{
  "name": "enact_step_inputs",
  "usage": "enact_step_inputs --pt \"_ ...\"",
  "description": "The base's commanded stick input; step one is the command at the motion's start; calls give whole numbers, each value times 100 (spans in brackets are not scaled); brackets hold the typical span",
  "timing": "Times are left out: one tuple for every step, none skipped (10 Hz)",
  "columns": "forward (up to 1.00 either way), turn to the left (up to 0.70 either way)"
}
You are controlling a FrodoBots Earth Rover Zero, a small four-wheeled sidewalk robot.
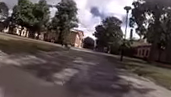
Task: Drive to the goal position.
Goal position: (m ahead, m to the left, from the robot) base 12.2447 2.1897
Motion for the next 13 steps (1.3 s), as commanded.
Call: enact_step_inputs --pt "70 0" --pt "70 0" --pt "70 0" --pt "70 0" --pt "70 0" --pt "70 0" --pt "70 0" --pt "70 0" --pt "70 0" --pt "70 0" --pt "70 0" --pt "70 0" --pt "70 0"
